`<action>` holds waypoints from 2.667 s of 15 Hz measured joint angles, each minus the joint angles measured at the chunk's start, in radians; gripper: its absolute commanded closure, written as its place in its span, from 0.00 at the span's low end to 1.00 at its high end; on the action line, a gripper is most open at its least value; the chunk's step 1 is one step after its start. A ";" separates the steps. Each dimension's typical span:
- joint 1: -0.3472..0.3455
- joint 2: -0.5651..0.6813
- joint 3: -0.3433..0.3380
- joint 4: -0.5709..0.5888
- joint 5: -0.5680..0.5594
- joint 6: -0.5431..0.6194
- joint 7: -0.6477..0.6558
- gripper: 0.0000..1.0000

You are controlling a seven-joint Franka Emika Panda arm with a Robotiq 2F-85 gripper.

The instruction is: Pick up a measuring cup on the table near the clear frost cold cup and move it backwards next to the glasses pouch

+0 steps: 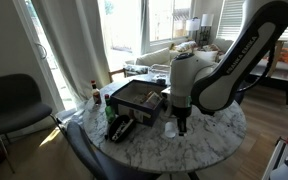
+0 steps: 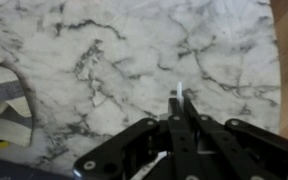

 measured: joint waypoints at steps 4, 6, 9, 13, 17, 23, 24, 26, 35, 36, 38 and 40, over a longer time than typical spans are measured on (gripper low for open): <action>0.064 -0.061 0.045 0.044 0.062 -0.105 0.138 0.98; 0.078 -0.071 0.066 0.089 0.046 -0.185 0.281 0.93; 0.090 -0.071 0.089 0.139 0.018 -0.255 0.391 0.93; 0.090 -0.068 0.090 0.143 0.016 -0.260 0.401 0.98; 0.106 -0.044 0.096 0.188 0.025 -0.266 0.395 0.98; 0.142 0.088 0.114 0.370 0.025 -0.381 0.422 0.98; 0.143 0.115 0.113 0.396 0.025 -0.392 0.429 0.98; 0.144 0.169 0.109 0.445 0.025 -0.401 0.445 0.98; 0.168 0.394 0.044 0.632 0.014 -0.404 0.459 0.98; 0.173 0.414 0.034 0.646 0.011 -0.407 0.459 0.98; 0.183 0.450 0.014 0.674 0.002 -0.419 0.466 0.98; 0.191 0.482 -0.004 0.699 0.000 -0.431 0.486 0.98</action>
